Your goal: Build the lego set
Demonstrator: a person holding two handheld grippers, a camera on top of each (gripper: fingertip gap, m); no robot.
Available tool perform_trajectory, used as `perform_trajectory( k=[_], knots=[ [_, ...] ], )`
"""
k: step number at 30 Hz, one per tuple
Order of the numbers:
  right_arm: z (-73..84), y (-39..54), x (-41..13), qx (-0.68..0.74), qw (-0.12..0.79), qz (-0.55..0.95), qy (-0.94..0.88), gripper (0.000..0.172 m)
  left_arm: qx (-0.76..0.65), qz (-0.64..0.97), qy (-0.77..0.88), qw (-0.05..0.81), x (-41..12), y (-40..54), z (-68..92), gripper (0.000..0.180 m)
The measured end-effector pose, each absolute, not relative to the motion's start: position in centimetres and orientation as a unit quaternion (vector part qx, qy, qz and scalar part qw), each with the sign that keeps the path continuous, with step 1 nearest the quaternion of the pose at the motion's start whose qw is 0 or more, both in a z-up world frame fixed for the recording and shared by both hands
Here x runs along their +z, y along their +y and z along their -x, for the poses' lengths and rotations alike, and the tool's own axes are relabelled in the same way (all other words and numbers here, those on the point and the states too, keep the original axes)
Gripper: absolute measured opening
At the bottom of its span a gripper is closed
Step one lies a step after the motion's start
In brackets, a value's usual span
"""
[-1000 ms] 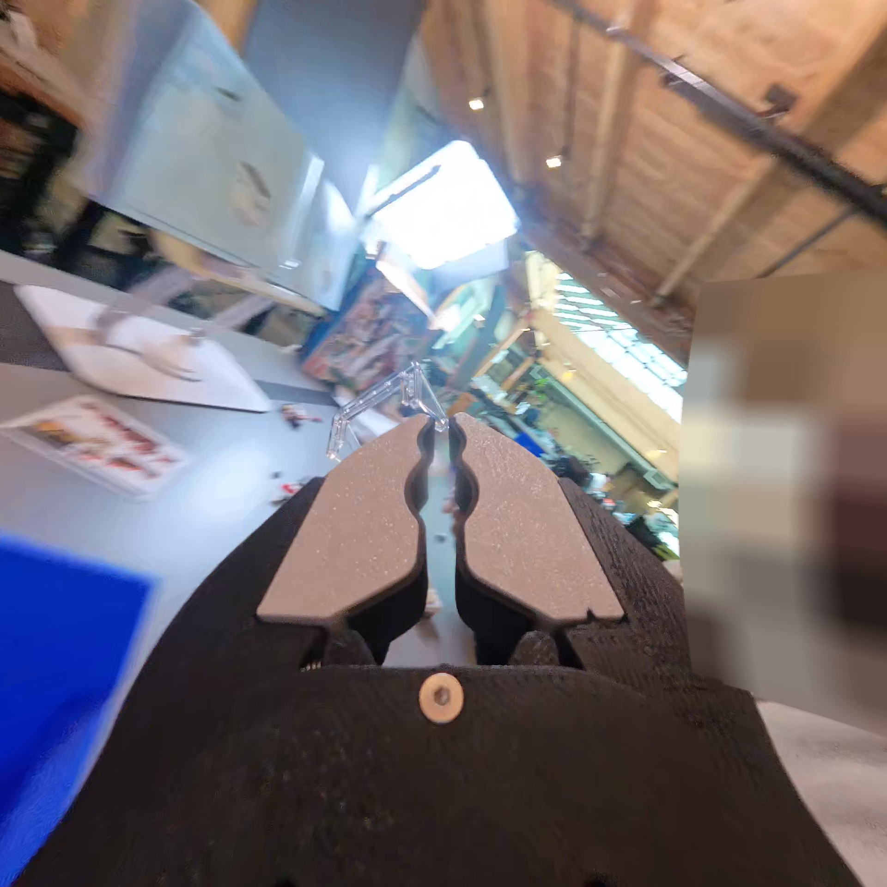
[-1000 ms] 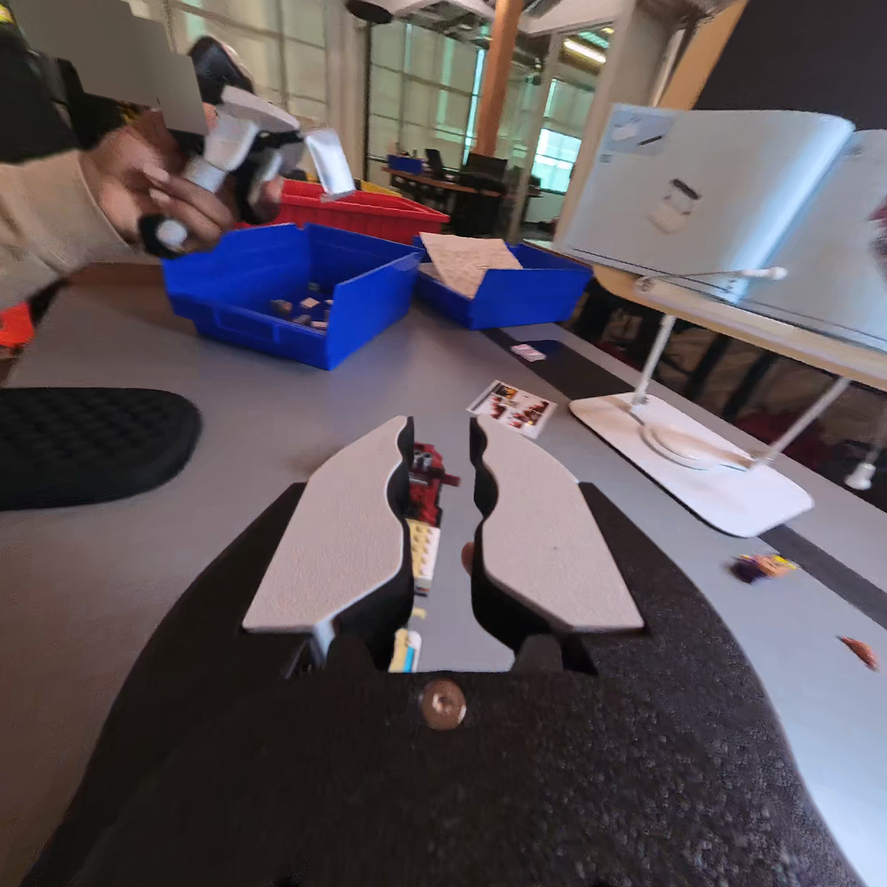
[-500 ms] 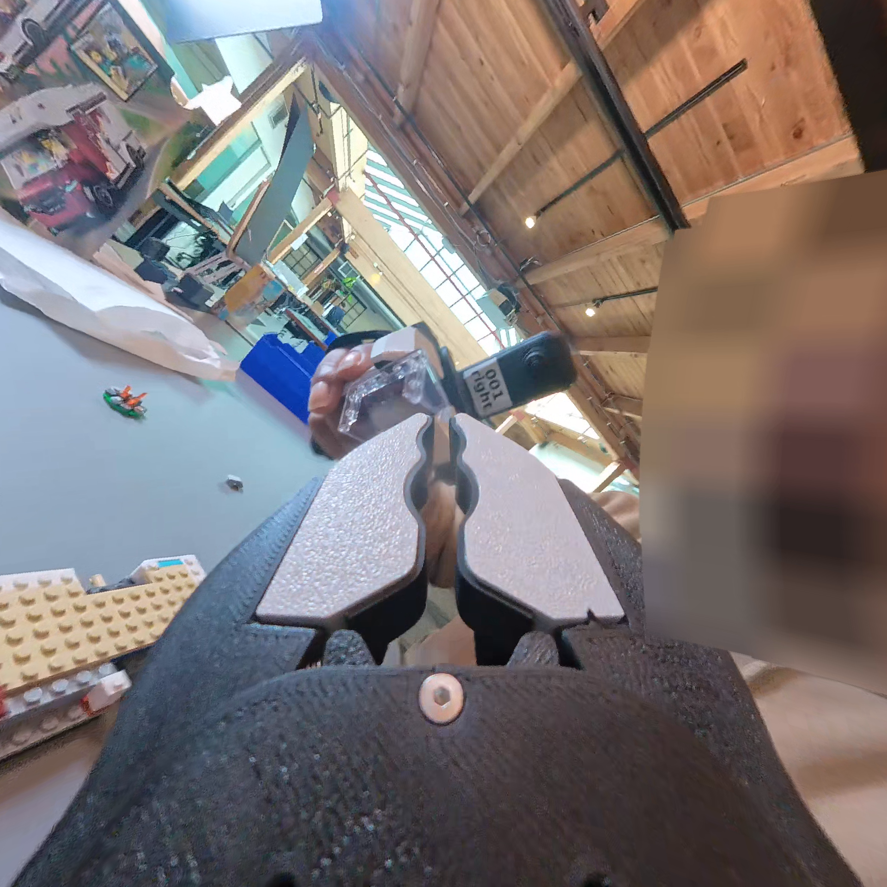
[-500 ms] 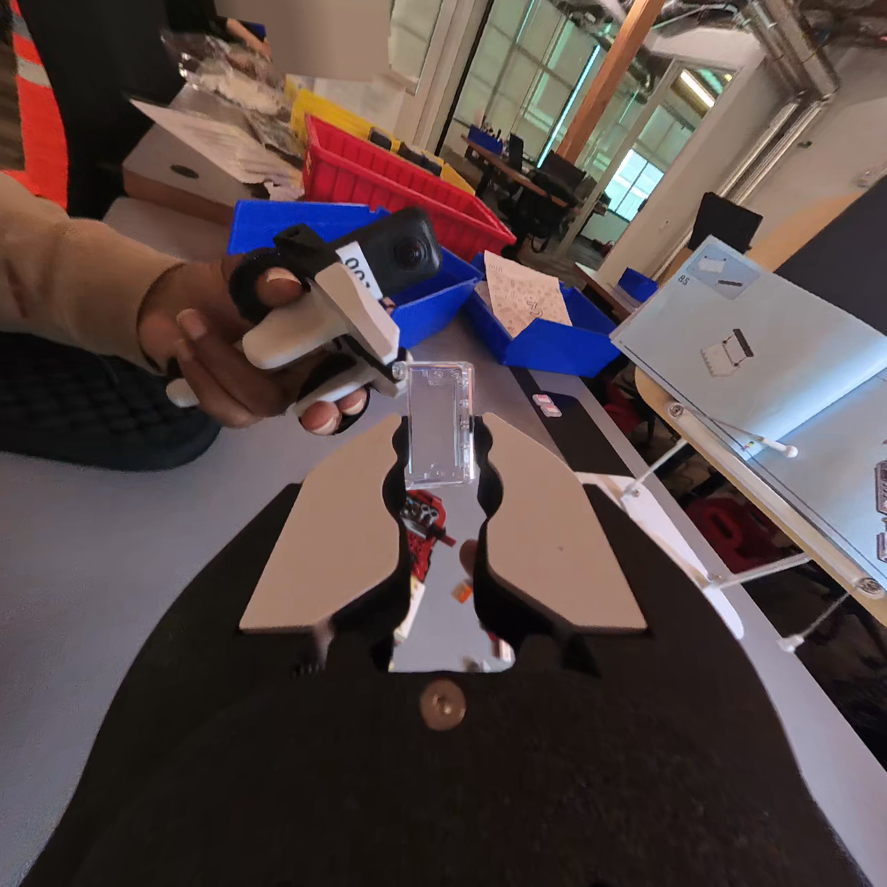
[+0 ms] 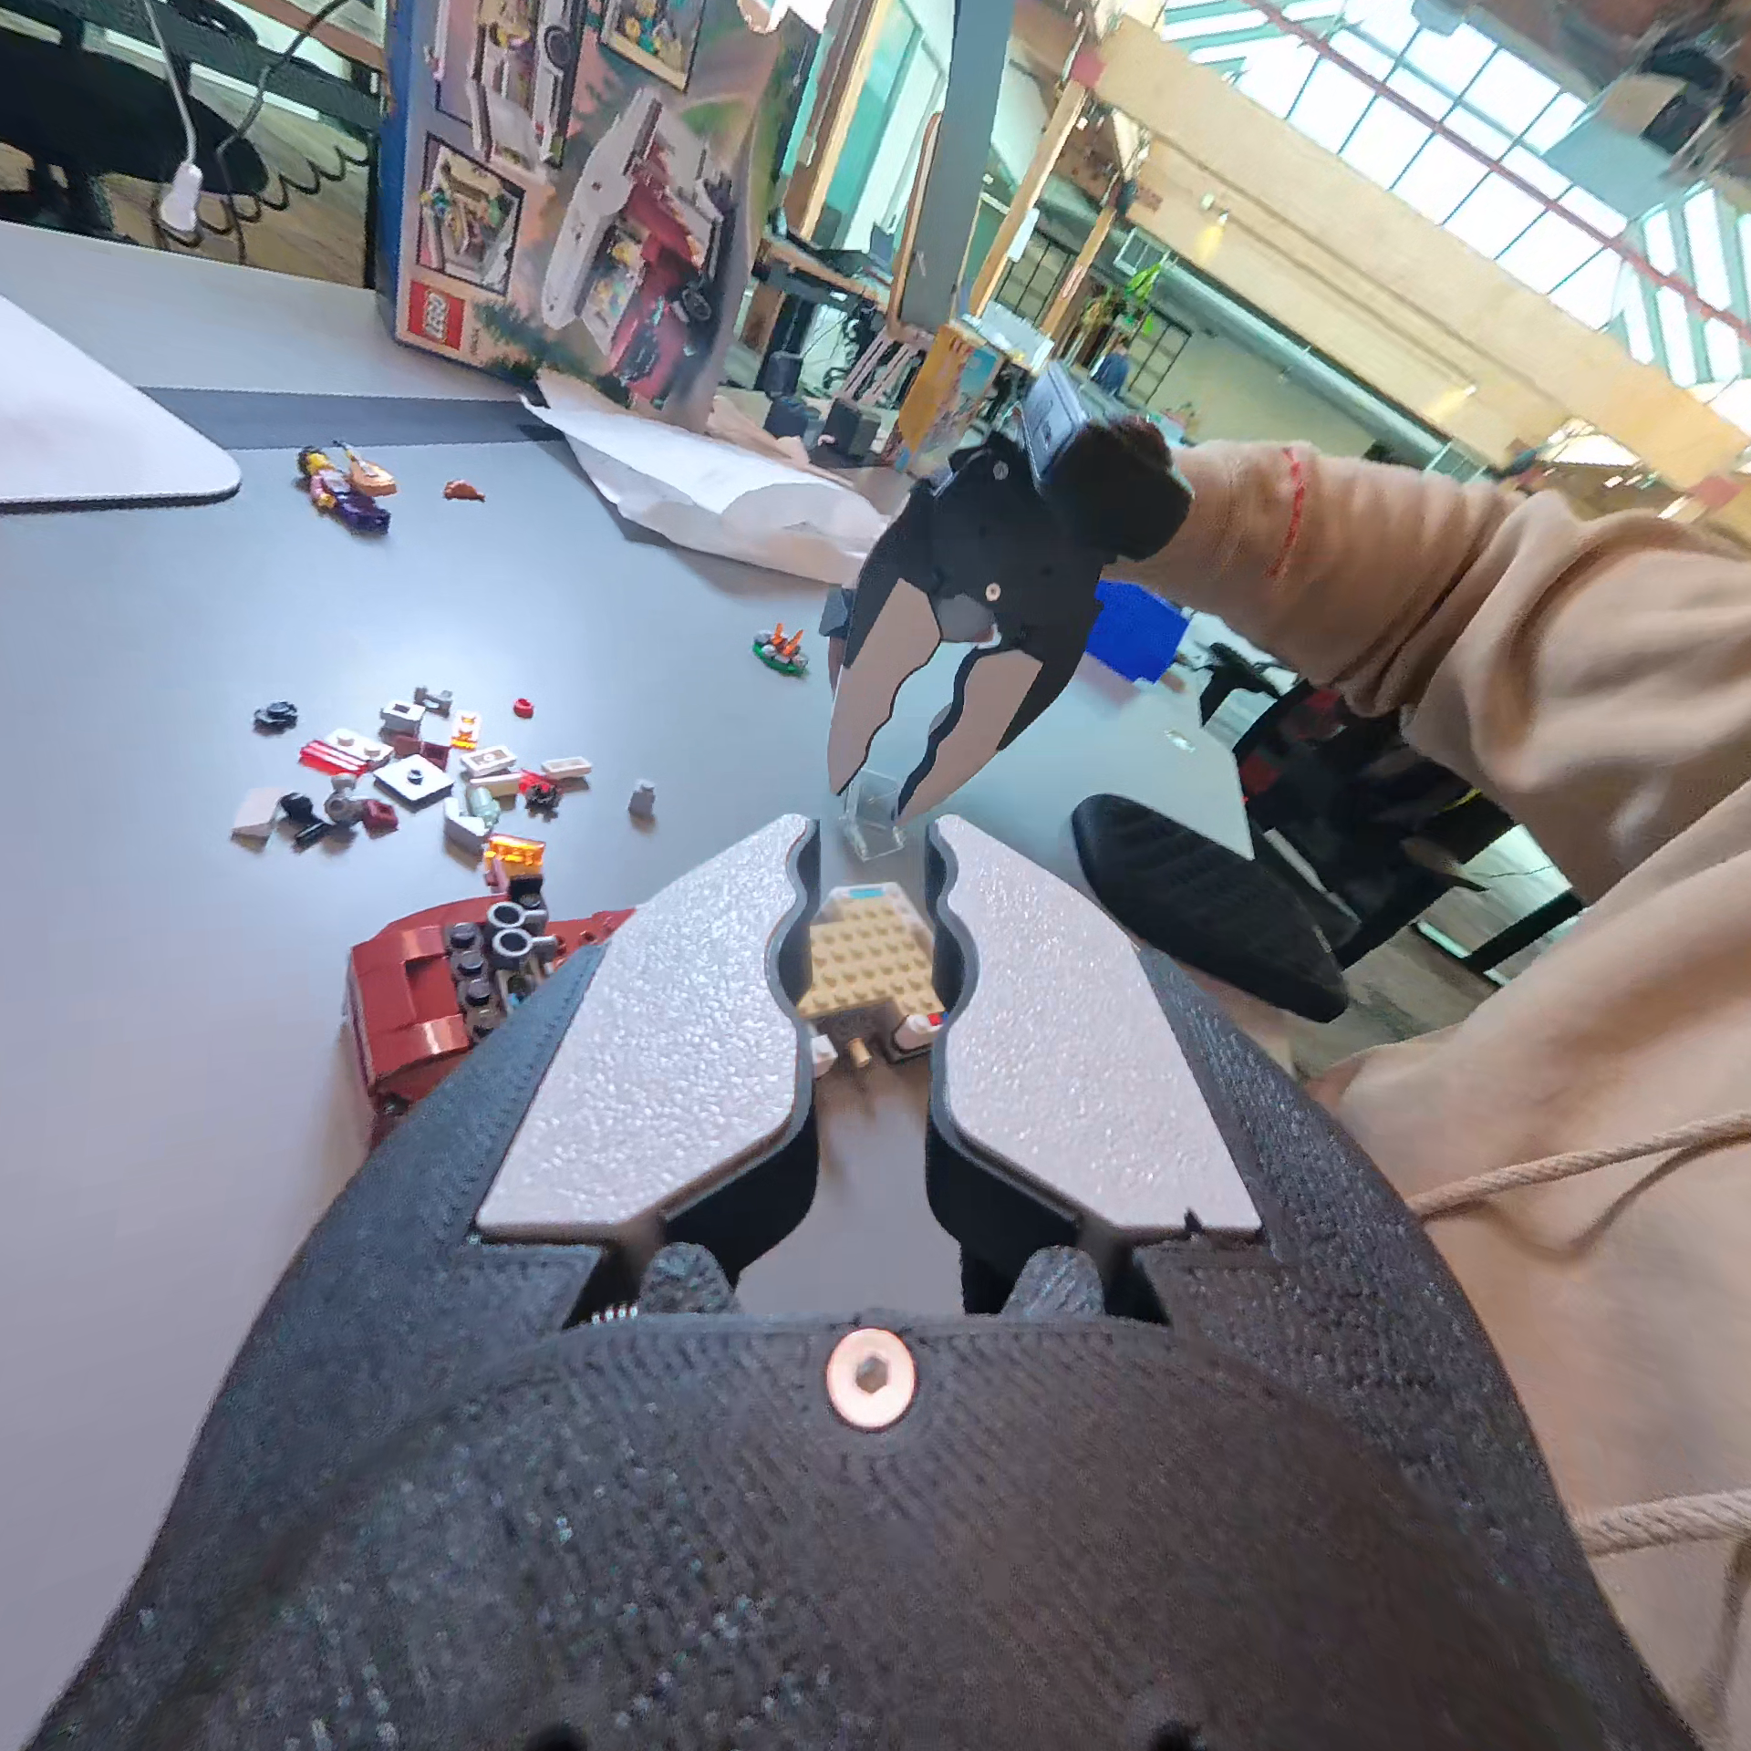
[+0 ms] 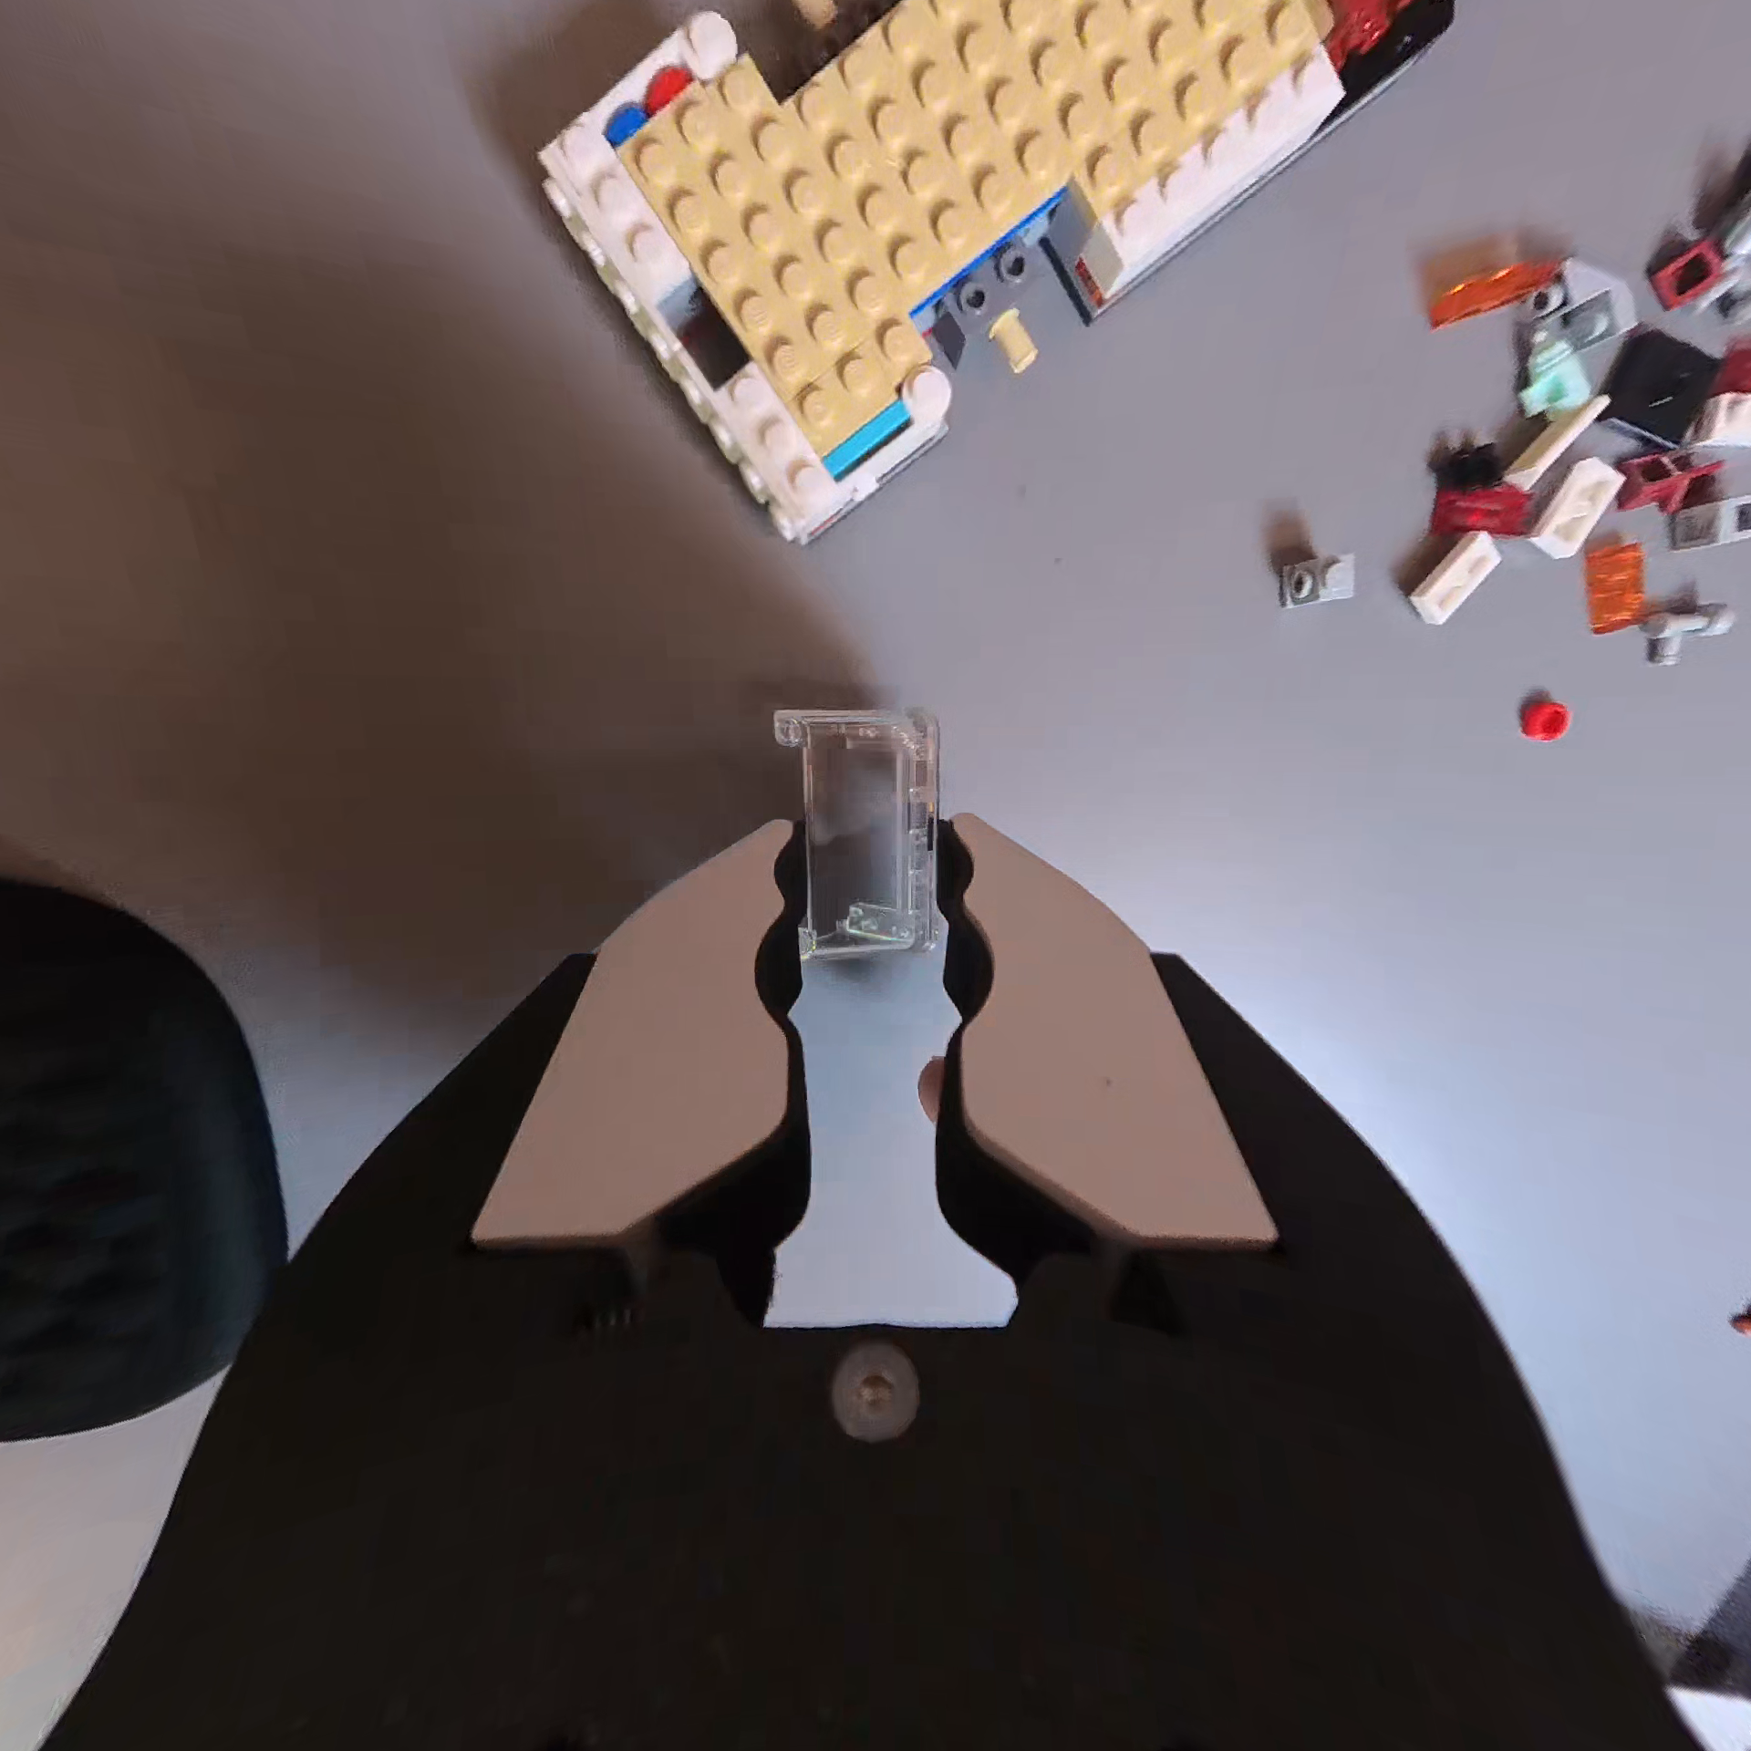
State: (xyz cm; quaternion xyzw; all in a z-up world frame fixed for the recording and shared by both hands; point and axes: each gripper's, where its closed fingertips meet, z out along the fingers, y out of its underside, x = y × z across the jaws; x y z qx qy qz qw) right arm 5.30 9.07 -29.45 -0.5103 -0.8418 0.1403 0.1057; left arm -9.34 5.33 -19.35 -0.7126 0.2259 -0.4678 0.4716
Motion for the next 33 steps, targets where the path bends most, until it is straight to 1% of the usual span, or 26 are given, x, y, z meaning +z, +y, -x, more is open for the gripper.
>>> perform_trajectory(
  k=[3,5,7,10,12,15,17,19,21,24,25,29,33],
  knots=[
    [-4.7,9.9,-29.5,0.148,0.086,0.537,-0.826,0.026,-0.420,0.731,0.240,0.481,-20.2,5.8,10.0,0.021],
    [-4.5,10.7,-29.6,0.147,0.091,0.563,-0.808,0.027,-0.365,0.755,0.251,0.483,-21.1,6.4,10.9,0.025],
    [-4.4,11.4,-29.1,0.148,0.118,0.585,-0.789,0.037,-0.278,0.784,0.278,0.480,-22.6,7.1,12.4,0.034],
    [-3.7,10.9,-26.7,0.196,0.194,0.612,-0.741,0.042,-0.189,0.816,0.300,0.457,-24.5,7.5,14.3,0.051],
    [-3.7,9.9,-26.0,0.205,0.229,0.619,-0.723,0.043,-0.153,0.830,0.306,0.440,-25.6,7.6,15.2,0.057],
    [-3.2,6.5,-26.5,0.240,0.236,0.620,-0.709,0.043,-0.141,0.847,0.314,0.406,-27.0,7.8,15.4,0.067],
    [-2.2,5.2,-27.3,0.257,0.235,0.629,-0.695,0.052,-0.153,0.853,0.322,0.381,-27.8,7.8,15.0,0.074],
    [-1.2,4.7,-28.1,0.263,0.227,0.635,-0.690,0.057,-0.172,0.854,0.330,0.364,-28.1,7.9,14.3,0.074],
    [-0.6,4.8,-28.8,0.255,0.220,0.636,-0.694,0.058,-0.175,0.856,0.348,0.341,-28.7,8.0,13.9,0.074],
    [0.1,4.3,-29.1,0.263,0.207,0.639,-0.693,0.052,-0.198,0.847,0.370,0.326,-28.7,8.1,12.8,0.072],
    [0.2,4.2,-29.2,0.260,0.210,0.639,-0.692,0.047,-0.200,0.845,0.377,0.324,-28.7,8.3,12.6,0.072],
    [-0.1,3.1,-29.2,0.249,0.223,0.646,-0.686,0.041,-0.205,0.827,0.417,0.317,-28.8,8.6,11.7,0.072],
    [-0.9,1.8,-29.3,0.227,0.236,0.660,-0.676,0.040,-0.233,0.795,0.463,0.314,-28.7,8.6,10.3,0.072]
  ],
)
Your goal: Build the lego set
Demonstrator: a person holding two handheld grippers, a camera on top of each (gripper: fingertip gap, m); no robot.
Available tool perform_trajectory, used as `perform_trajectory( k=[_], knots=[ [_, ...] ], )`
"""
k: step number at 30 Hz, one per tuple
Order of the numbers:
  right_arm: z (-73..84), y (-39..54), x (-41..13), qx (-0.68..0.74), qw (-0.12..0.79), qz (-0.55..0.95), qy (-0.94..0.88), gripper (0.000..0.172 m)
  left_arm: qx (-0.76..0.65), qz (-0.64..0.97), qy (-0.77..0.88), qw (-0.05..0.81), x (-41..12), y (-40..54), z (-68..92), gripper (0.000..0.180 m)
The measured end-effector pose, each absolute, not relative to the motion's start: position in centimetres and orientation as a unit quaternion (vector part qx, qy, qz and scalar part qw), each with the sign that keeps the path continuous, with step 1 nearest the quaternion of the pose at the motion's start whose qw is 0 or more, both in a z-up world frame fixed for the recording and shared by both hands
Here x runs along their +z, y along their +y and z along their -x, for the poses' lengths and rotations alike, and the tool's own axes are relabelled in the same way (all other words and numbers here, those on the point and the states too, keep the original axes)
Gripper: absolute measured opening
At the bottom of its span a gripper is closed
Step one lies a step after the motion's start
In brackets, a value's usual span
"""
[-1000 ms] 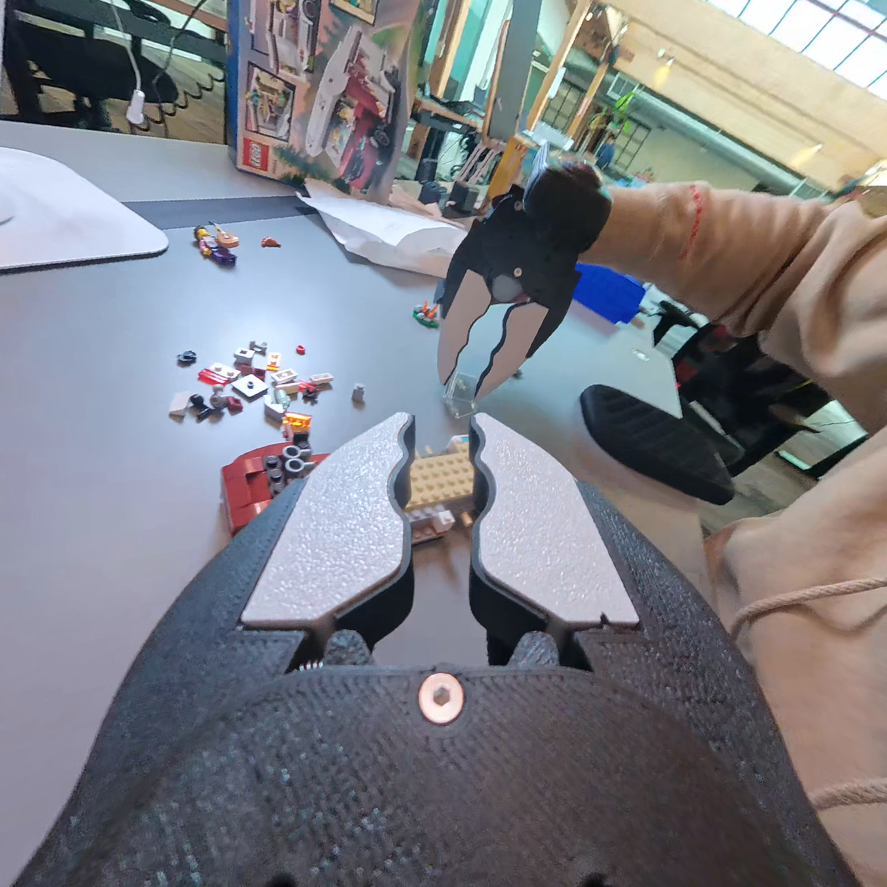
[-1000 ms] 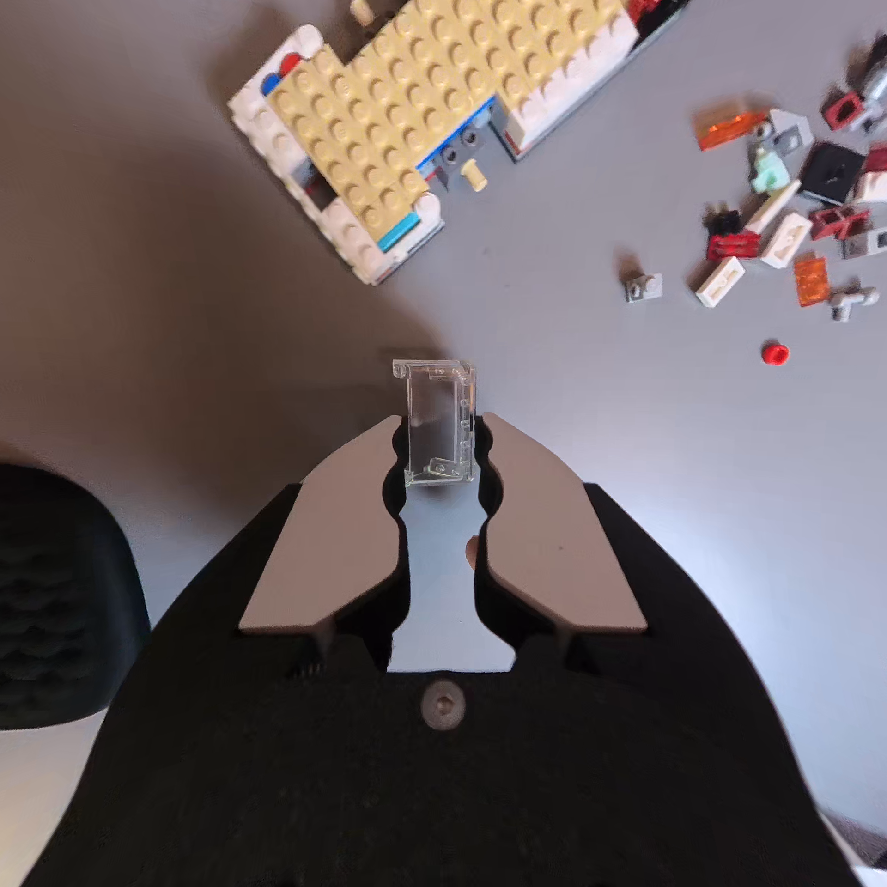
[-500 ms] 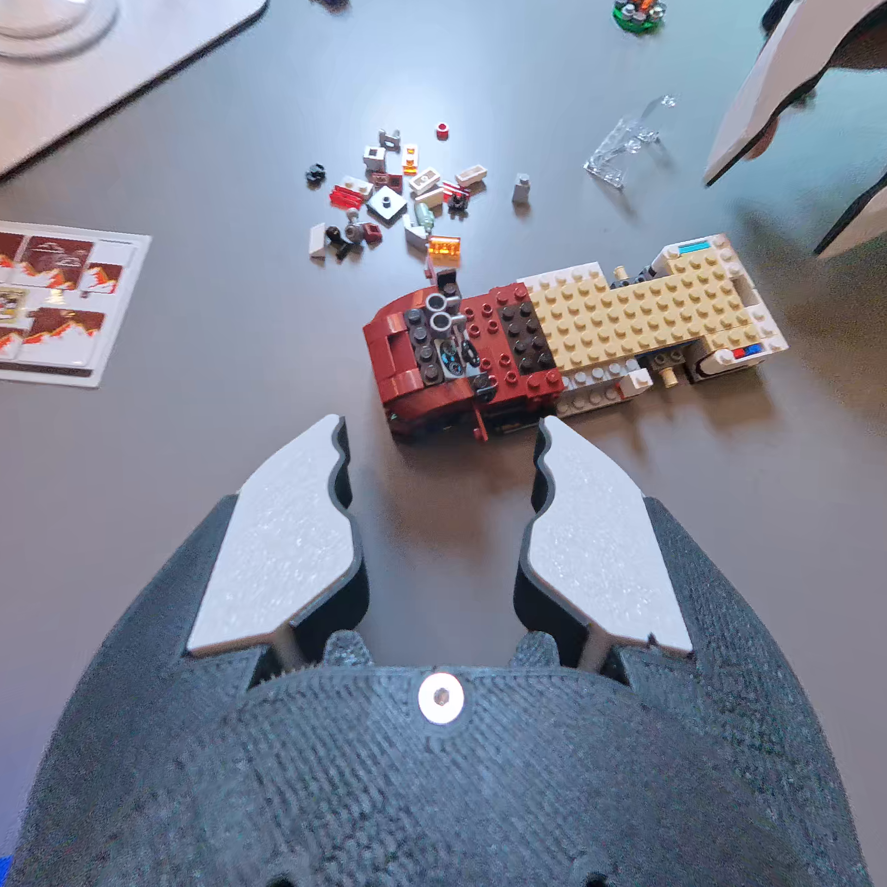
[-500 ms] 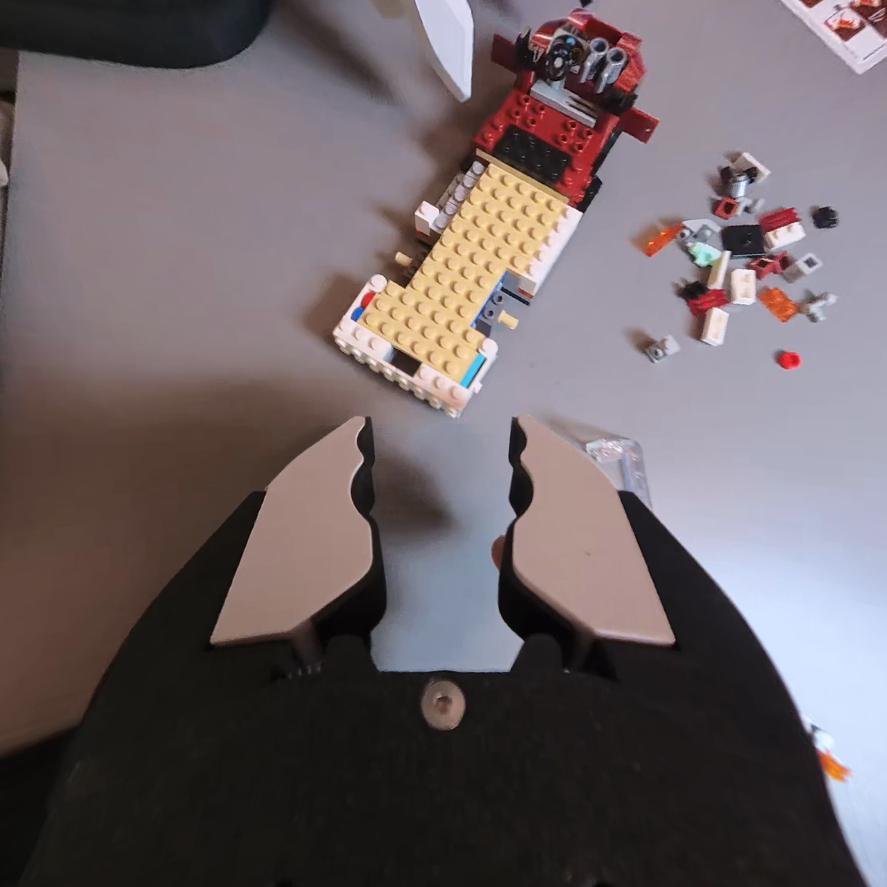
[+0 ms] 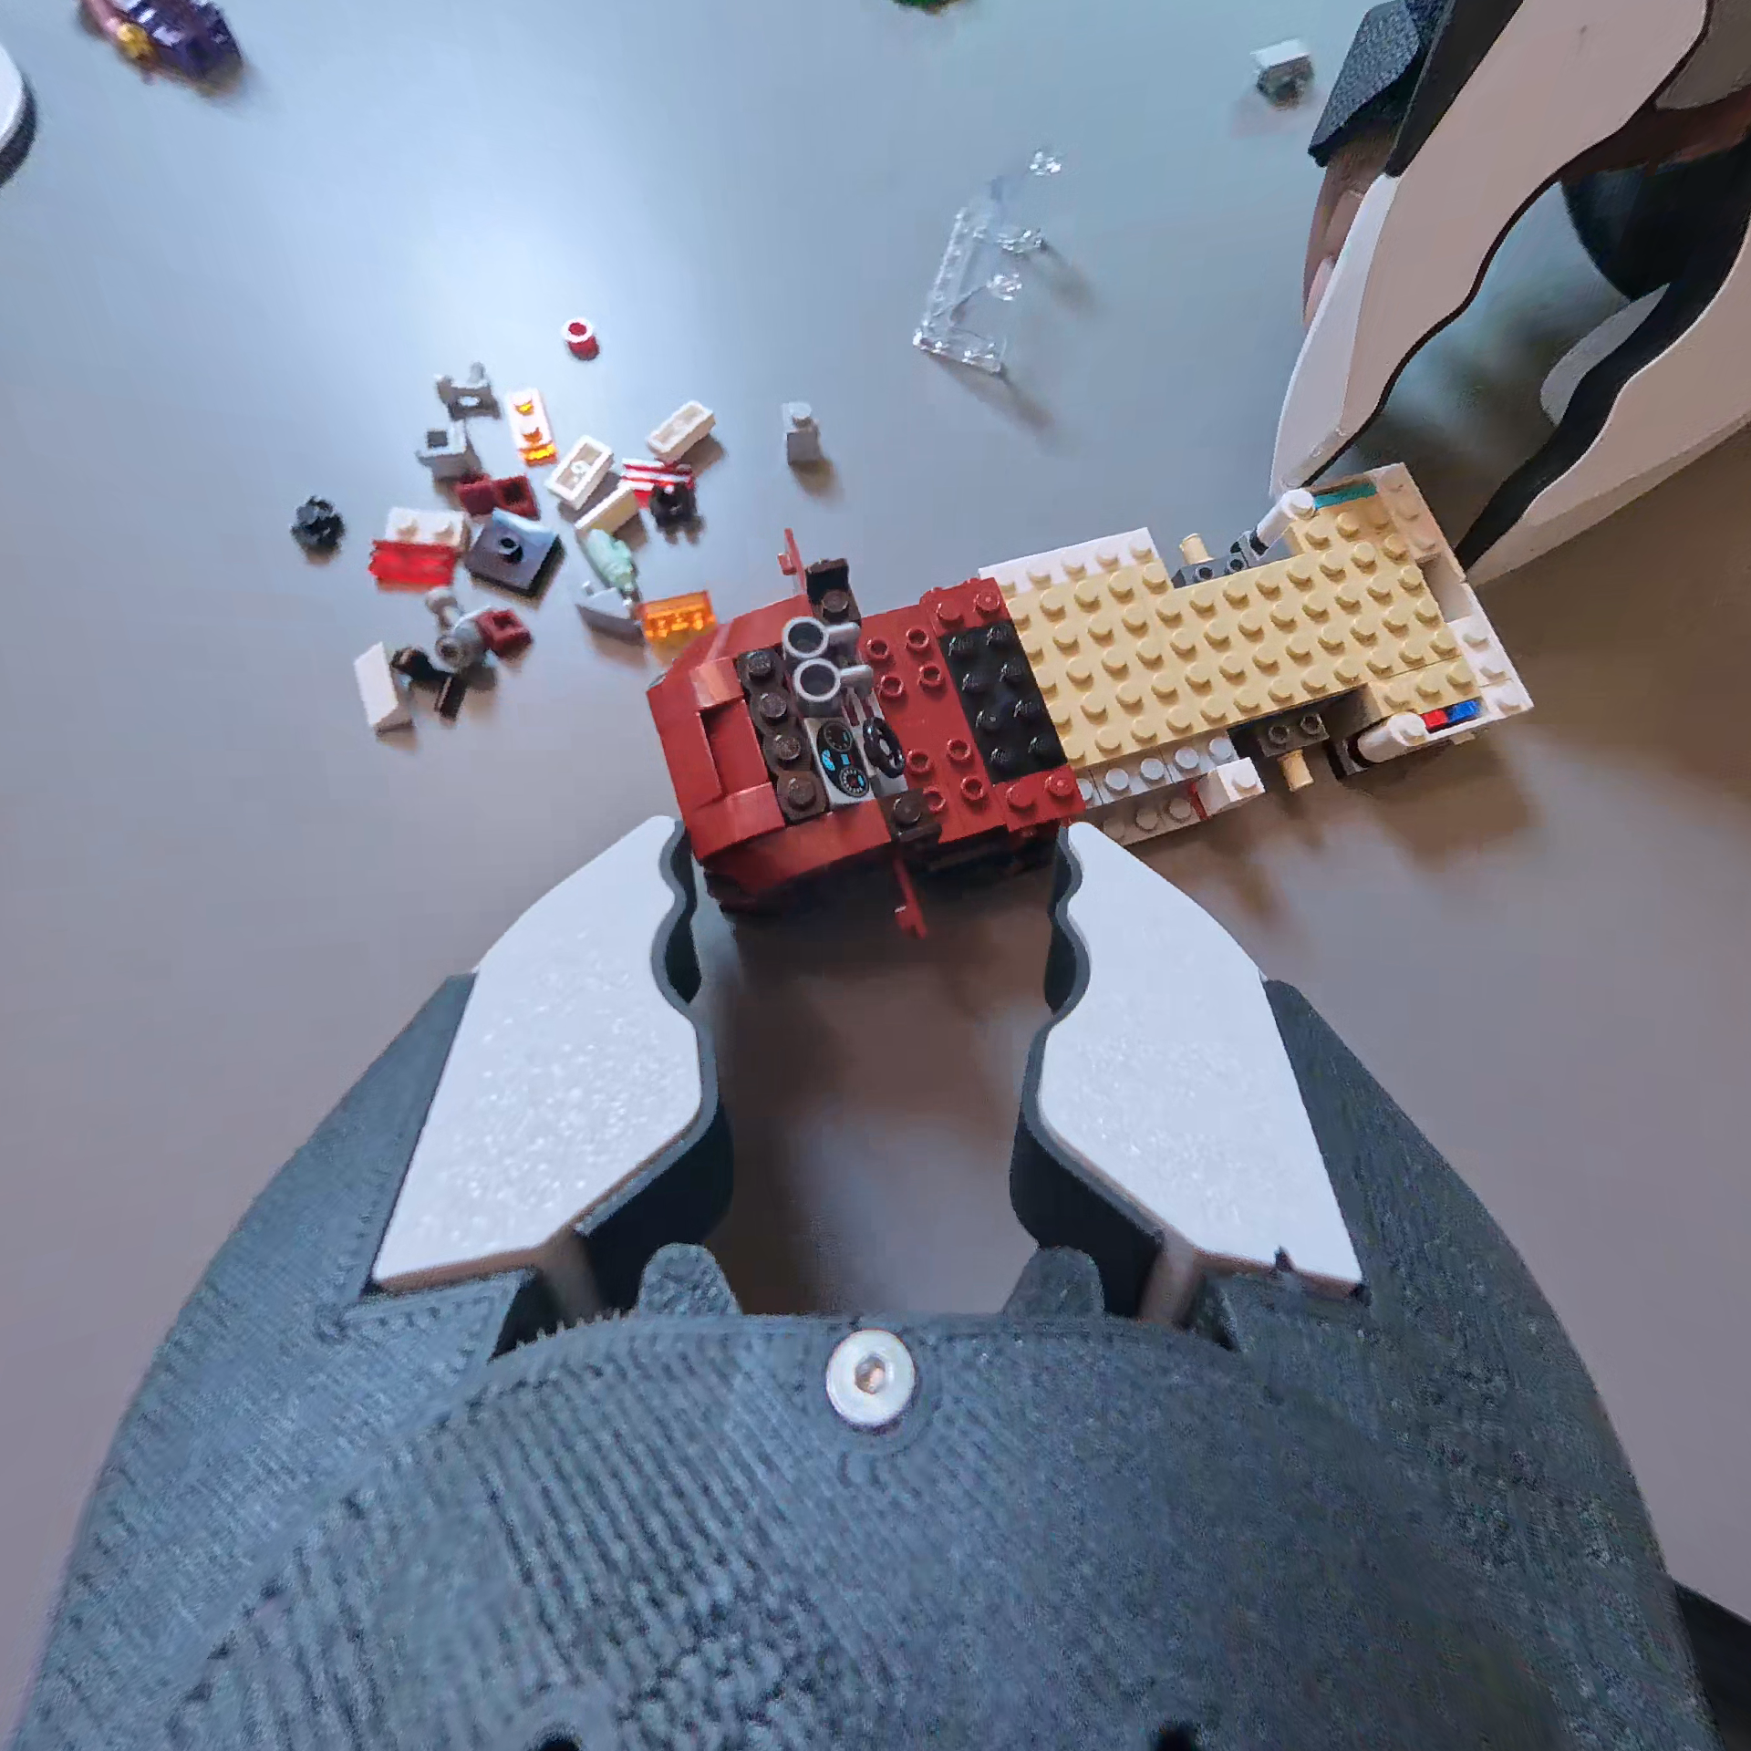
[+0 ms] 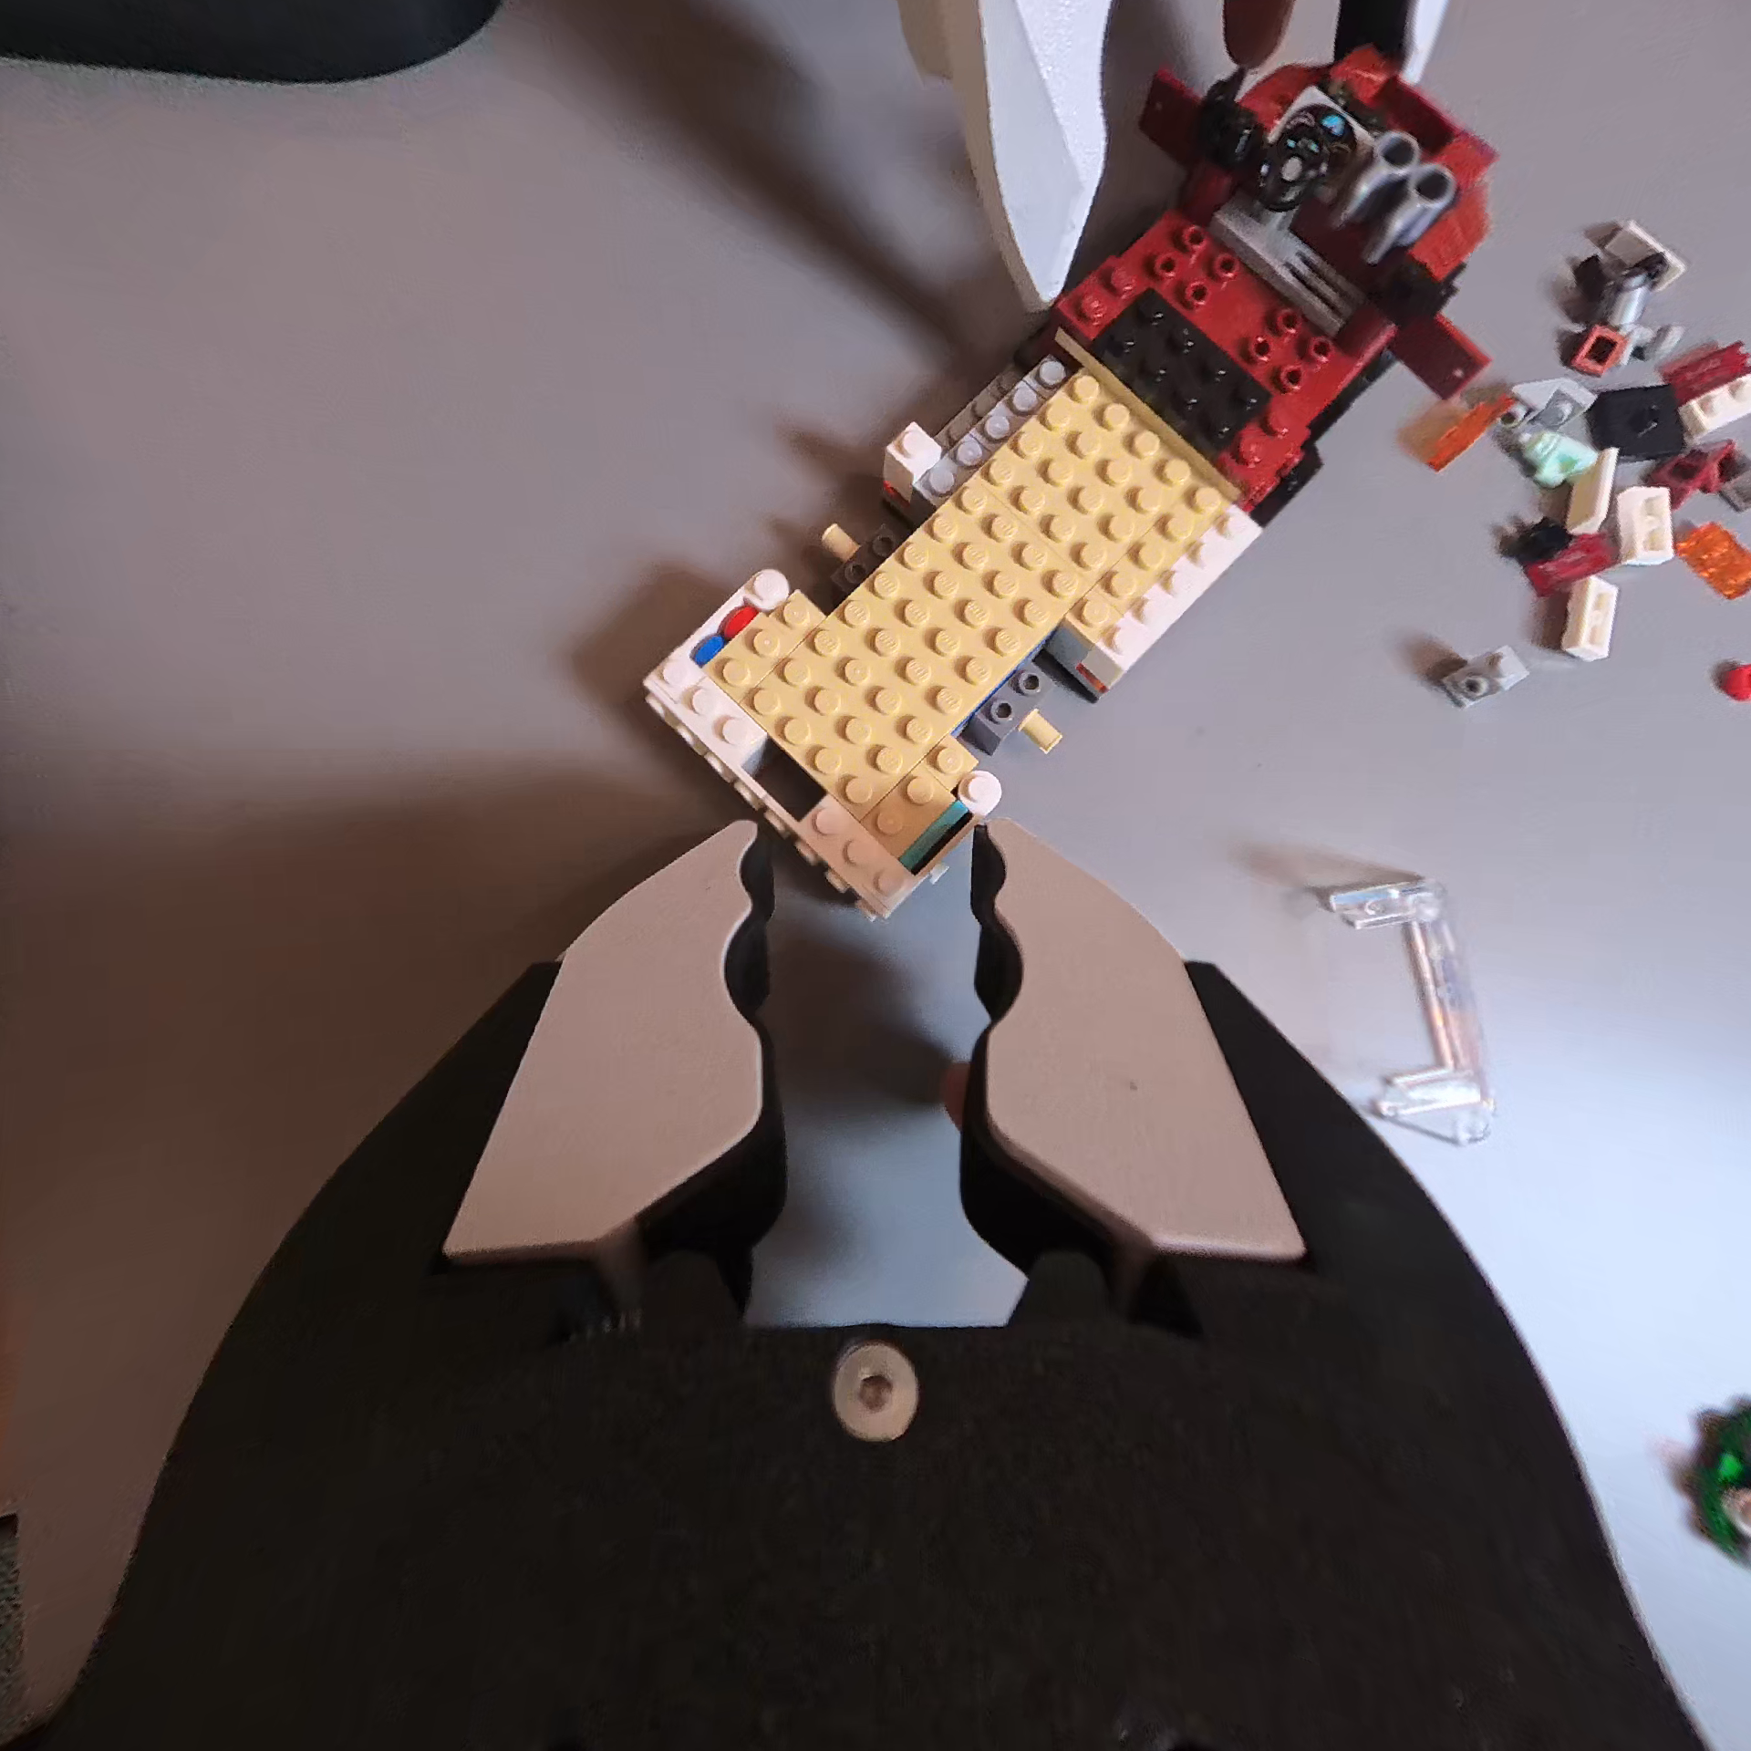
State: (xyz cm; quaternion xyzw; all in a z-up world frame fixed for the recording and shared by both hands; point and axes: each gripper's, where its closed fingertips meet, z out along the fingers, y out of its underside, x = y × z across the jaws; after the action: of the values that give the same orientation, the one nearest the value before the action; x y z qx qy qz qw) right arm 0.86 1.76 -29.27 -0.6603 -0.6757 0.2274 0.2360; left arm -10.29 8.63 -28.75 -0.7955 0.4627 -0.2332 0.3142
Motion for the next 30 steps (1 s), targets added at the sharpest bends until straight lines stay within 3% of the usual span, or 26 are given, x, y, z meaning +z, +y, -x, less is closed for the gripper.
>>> perform_trajectory(
  k=[7,12,19,24,26,29,30],
  knots=[
    [-0.8,-0.2,-29.1,0.233,0.243,0.666,-0.666,0.035,-0.322,0.758,0.455,0.338,-27.6,10.0,8.4,0.067],
    [-0.4,0.4,-27.4,0.266,0.274,0.662,-0.645,0.036,-0.305,0.753,0.429,0.394,-26.0,10.4,9.4,0.061],
    [0.0,6.9,-19.0,0.326,0.514,0.632,-0.479,0.043,-0.279,0.718,0.303,0.561,-19.6,11.5,12.3,0.027],
    [-1.6,11.7,-14.7,0.310,0.640,0.610,-0.350,0.041,-0.212,0.705,0.237,0.634,-17.0,12.0,15.0,0.014],
    [-2.4,13.0,-13.6,0.285,0.682,0.594,-0.317,0.033,-0.196,0.695,0.211,0.658,-16.0,12.0,16.3,0.006],
    [-3.6,13.9,-13.2,0.269,0.711,0.582,-0.289,0.000,-0.172,0.692,0.169,0.680,-15.3,11.9,18.6,0.000],
    [-4.0,14.1,-13.3,0.268,0.713,0.583,-0.282,0.000,-0.165,0.692,0.160,0.685,-15.3,11.9,19.3,0.000]
  ],
)
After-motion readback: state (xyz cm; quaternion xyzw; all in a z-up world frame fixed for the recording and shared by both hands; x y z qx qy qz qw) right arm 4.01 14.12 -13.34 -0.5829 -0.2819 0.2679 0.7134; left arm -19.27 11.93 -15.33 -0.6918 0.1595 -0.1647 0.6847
